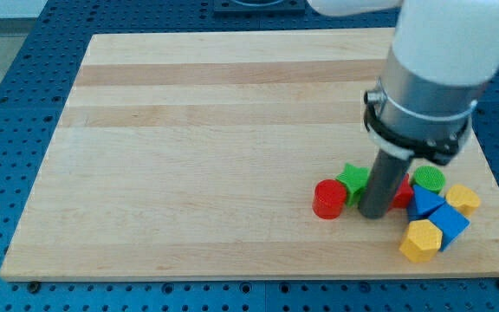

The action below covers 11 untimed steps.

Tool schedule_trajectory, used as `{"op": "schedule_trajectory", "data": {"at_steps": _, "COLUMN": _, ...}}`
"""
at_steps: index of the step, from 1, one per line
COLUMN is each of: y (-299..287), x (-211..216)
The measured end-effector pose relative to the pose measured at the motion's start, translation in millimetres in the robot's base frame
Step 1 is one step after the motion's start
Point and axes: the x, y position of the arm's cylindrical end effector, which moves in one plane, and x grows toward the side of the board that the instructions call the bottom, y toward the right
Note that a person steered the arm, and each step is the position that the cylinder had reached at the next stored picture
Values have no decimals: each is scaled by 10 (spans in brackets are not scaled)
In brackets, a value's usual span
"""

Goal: Push green circle into green star

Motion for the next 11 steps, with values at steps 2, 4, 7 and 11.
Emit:
{"op": "schedule_trajectory", "data": {"at_steps": 2, "y": -78, "x": -815}}
{"op": "schedule_trajectory", "data": {"at_steps": 4, "y": 775, "x": -1019}}
{"op": "schedule_trajectory", "data": {"at_steps": 7, "y": 1664, "x": -234}}
{"op": "schedule_trajectory", "data": {"at_steps": 11, "y": 726, "x": -193}}
